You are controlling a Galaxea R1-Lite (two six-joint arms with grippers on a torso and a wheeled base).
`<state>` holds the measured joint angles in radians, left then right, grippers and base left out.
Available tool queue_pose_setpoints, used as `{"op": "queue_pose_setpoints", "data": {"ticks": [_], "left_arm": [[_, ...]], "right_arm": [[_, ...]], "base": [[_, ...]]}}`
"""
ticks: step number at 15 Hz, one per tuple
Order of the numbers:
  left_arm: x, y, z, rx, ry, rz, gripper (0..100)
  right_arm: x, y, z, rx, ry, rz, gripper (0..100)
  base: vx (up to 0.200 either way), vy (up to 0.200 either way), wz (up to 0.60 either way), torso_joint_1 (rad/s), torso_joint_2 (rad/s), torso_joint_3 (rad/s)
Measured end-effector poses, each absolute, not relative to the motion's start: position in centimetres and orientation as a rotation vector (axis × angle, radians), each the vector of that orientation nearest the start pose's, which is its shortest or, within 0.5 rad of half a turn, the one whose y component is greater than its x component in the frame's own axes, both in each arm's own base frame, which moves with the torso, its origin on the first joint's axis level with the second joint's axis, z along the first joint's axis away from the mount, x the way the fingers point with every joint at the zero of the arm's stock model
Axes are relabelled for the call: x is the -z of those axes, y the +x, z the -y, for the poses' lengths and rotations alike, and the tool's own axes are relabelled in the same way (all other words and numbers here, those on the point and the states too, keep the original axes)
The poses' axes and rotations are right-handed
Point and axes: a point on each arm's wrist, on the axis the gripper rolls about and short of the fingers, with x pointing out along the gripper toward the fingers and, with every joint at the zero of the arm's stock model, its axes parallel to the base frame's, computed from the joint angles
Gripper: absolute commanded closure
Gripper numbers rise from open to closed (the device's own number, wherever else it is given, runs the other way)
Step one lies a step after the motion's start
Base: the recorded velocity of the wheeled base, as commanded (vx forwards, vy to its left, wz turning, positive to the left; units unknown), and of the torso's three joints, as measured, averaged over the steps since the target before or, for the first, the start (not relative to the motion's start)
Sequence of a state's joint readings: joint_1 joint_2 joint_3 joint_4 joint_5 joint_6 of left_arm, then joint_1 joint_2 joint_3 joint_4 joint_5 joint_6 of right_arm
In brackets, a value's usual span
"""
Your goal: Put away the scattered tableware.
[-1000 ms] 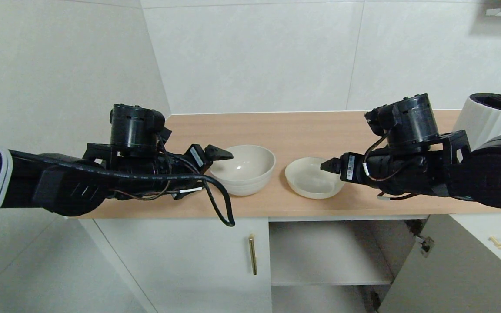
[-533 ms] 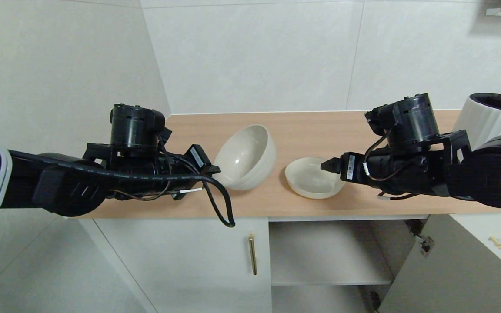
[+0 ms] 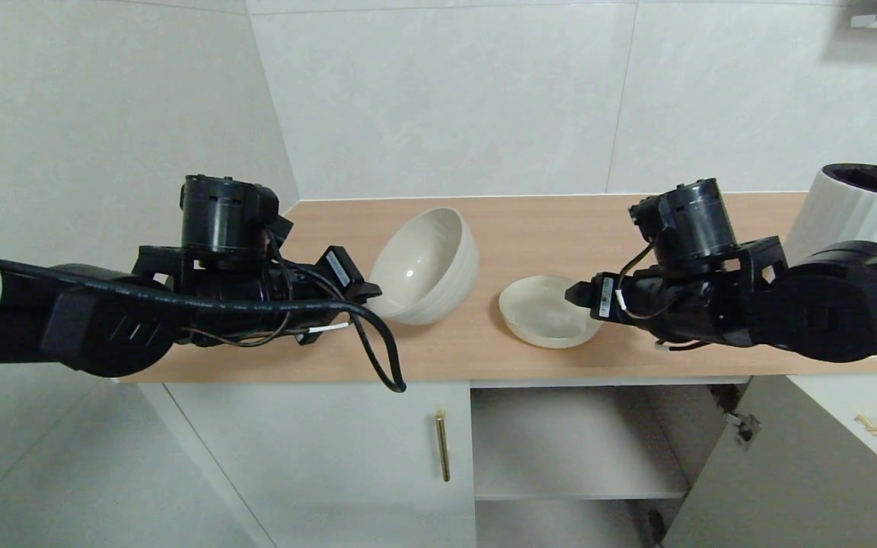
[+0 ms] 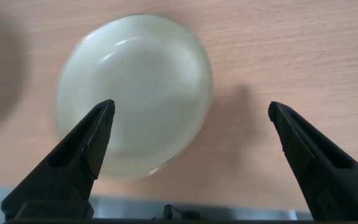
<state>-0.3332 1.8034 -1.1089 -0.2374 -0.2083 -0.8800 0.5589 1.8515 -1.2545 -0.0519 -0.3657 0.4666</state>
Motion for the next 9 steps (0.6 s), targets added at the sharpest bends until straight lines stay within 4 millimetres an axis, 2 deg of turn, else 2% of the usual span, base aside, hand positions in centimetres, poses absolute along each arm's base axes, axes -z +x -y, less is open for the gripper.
{"op": "queue_pose_setpoints", "data": {"ticks": [5, 9], "left_arm": [[-19.6, 32.2, 11.6, 0.295, -0.815, -0.655, 100], [-19.7, 32.1, 11.5, 0.296, -0.815, -0.654, 100]], "right_arm": [[-18.0, 32.3, -18.8, -0.016, 0.177, -0.543, 0], [-17.6, 32.5, -18.9, -0.012, 0.172, -0.551, 0]], "base": [[0.000, 0.000, 0.00, 0.000, 0.00, 0.000], [0.000, 0.000, 0.00, 0.000, 0.00, 0.000]]}}
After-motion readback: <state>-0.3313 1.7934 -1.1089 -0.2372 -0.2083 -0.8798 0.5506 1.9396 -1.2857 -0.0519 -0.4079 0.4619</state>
